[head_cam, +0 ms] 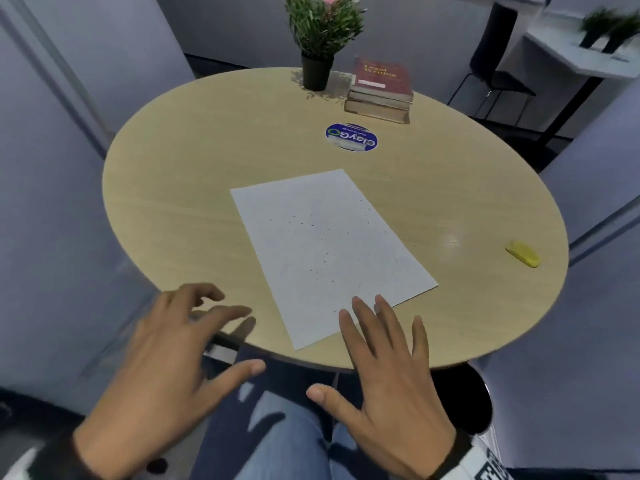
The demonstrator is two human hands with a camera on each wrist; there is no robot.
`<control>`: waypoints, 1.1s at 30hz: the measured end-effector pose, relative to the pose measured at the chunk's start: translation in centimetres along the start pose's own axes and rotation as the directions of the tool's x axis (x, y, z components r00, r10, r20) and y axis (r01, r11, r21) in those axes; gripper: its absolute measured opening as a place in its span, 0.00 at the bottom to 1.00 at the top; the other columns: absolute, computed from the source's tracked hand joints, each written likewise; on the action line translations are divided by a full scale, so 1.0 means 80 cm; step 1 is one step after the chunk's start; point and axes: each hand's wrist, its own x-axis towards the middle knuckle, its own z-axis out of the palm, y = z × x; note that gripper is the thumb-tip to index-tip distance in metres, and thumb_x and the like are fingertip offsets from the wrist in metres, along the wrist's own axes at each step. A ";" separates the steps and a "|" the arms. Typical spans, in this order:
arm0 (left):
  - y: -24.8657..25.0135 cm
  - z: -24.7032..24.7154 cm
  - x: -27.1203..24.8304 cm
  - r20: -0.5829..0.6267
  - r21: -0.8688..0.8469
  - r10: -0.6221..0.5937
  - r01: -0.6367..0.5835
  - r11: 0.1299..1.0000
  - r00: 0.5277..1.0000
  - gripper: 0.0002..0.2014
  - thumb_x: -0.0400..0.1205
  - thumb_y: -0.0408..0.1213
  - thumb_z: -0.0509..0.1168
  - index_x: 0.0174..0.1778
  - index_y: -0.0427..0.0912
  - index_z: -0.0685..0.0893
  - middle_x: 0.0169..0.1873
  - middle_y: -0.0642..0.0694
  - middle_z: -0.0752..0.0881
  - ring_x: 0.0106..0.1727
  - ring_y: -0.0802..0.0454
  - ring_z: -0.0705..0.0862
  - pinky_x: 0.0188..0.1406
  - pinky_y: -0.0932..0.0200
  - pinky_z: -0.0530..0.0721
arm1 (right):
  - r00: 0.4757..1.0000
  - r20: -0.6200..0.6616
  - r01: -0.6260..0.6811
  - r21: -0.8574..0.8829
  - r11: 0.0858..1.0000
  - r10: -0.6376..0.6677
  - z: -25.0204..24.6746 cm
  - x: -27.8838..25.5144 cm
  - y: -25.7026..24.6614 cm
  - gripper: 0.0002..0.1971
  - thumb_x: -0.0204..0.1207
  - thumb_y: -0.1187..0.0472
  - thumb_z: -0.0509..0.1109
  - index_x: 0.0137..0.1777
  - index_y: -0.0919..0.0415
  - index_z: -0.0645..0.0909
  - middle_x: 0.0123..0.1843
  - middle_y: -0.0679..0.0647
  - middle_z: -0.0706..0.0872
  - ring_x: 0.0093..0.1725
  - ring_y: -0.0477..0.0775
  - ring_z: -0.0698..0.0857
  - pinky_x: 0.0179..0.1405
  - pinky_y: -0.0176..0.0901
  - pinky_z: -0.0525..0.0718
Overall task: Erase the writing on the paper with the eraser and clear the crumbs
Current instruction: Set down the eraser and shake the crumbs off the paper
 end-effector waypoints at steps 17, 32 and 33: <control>0.056 0.086 0.034 -0.076 -0.687 -0.656 0.438 0.580 0.751 0.65 0.67 0.60 0.76 0.82 0.64 0.28 0.83 0.47 0.26 0.86 0.48 0.33 0.85 0.37 0.45 | 0.913 0.077 0.328 0.446 0.833 -0.400 -0.019 0.047 -0.078 0.51 0.62 0.25 0.42 0.82 0.48 0.33 0.85 0.40 0.39 0.82 0.39 0.37 0.80 0.60 0.33; 0.052 0.079 0.028 -0.010 -0.641 -0.558 0.423 0.641 0.830 0.82 0.47 0.64 0.82 0.83 0.52 0.26 0.80 0.56 0.24 0.81 0.66 0.37 0.85 0.42 0.53 | 0.981 0.056 0.166 0.267 0.949 -0.187 -0.013 0.057 0.004 0.52 0.56 0.18 0.23 0.79 0.45 0.27 0.81 0.36 0.34 0.81 0.37 0.33 0.81 0.58 0.36; 0.052 0.078 0.027 -0.004 -0.640 -0.556 0.425 0.640 0.832 0.85 0.46 0.63 0.84 0.83 0.52 0.25 0.80 0.58 0.24 0.80 0.69 0.38 0.85 0.42 0.53 | 0.996 0.044 0.065 0.224 0.972 -0.077 -0.020 0.061 0.029 0.52 0.54 0.18 0.20 0.78 0.44 0.25 0.80 0.37 0.30 0.80 0.37 0.30 0.81 0.59 0.37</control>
